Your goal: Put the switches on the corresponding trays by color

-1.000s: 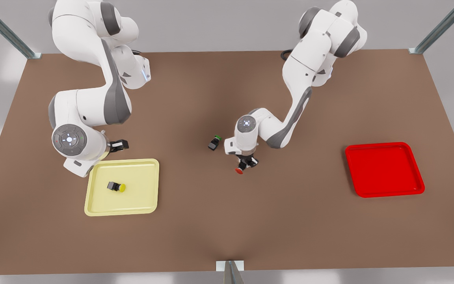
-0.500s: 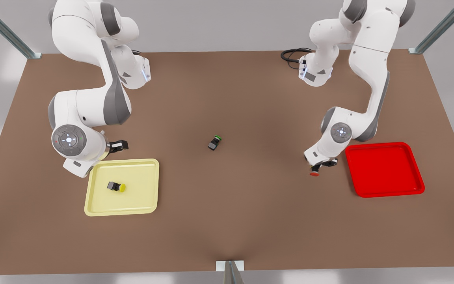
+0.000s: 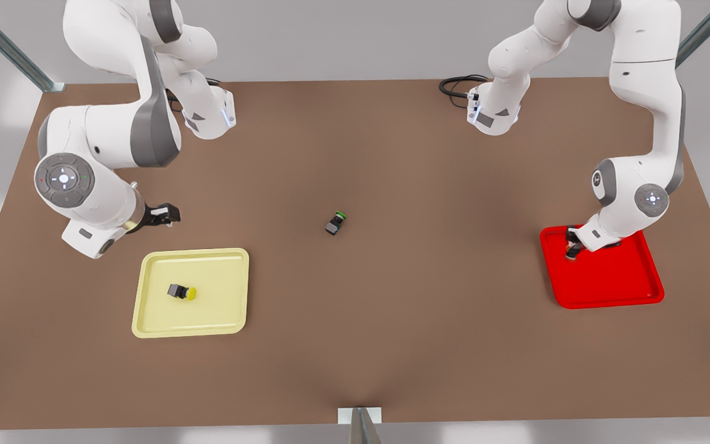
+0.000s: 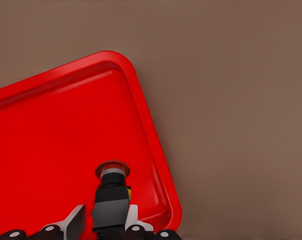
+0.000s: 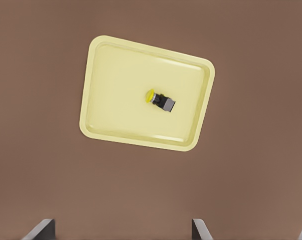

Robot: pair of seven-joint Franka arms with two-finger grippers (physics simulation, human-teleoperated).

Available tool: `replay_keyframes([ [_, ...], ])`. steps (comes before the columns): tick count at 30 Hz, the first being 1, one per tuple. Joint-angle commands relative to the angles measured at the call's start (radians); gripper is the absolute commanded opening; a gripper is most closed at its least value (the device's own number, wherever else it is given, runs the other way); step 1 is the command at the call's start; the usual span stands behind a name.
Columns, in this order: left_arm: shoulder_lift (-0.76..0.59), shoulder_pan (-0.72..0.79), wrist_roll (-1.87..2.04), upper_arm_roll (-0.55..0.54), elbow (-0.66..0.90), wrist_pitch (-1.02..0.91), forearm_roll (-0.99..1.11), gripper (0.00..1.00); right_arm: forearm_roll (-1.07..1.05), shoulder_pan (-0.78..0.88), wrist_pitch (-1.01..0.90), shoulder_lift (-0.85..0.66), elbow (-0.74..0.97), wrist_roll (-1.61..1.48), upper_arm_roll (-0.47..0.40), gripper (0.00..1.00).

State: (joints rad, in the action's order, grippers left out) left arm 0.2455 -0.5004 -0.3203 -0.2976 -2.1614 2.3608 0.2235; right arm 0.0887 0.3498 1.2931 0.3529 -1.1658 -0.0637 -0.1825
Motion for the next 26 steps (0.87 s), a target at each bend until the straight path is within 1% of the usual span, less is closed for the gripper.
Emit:
replay_keyframes([
  [1,0.001,0.000,-0.002,0.000,0.000,0.000,0.002,1.00,0.000,0.000,0.000,0.001,0.000,-0.001,0.000,1.00],
  [7,-0.015,0.003,-0.002,-0.002,0.005,-0.014,0.002,1.00,0.022,0.003,0.000,0.003,0.000,-0.001,0.001,1.00],
  [8,-0.041,0.005,0.000,-0.015,0.008,-0.041,0.000,1.00,0.022,0.005,0.002,0.005,0.000,-0.001,0.003,1.00],
  [10,-0.112,0.005,0.046,-0.080,0.021,-0.133,-0.013,1.00,0.022,0.003,0.003,0.005,0.000,-0.001,0.001,1.00],
  [11,-0.127,0.003,0.131,-0.126,0.081,-0.236,-0.013,1.00,0.022,0.003,0.003,0.005,0.000,-0.001,0.001,1.00],
  [13,-0.120,0.011,0.325,-0.247,0.305,-0.544,-0.030,1.00,0.022,0.003,0.003,0.005,0.000,-0.001,0.001,1.00],
  [14,-0.117,0.013,0.405,-0.293,0.422,-0.670,-0.029,1.00,0.022,0.003,0.003,0.005,0.000,-0.001,0.001,1.00],
  [15,-0.117,0.014,0.432,-0.311,0.503,-0.742,-0.030,1.00,0.022,0.003,0.003,0.005,0.000,-0.001,0.001,1.00],
  [16,-0.117,0.071,0.432,-0.272,0.577,-0.811,-0.030,1.00,0.022,0.003,0.003,0.005,0.000,-0.001,0.001,1.00],
  [17,-0.120,0.287,0.429,-0.045,0.644,-0.882,-0.033,1.00,0.022,0.003,0.003,0.005,0.000,-0.001,0.001,1.00],
  [18,-0.137,0.503,0.428,0.191,0.652,-0.897,-0.052,1.00,0.022,0.005,0.003,0.005,0.000,-0.001,0.001,1.00],
  [19,-0.156,0.577,0.425,0.294,0.647,-0.905,-0.102,1.00,0.022,0.003,0.003,0.005,0.000,-0.001,0.001,1.00],
  [20,-0.183,0.609,0.418,0.351,0.640,-0.914,-0.127,1.00,0.022,0.003,0.003,0.005,0.000,-0.001,0.001,1.00],
  [23,-0.195,0.576,0.422,0.348,0.629,-0.919,-0.141,1.00,0.022,0.003,0.005,0.008,0.000,-0.001,0.001,1.00],
  [26,-0.189,0.546,0.422,0.316,0.607,-0.917,-0.158,1.00,0.022,0.003,0.005,0.008,0.000,-0.001,0.001,1.00],
])
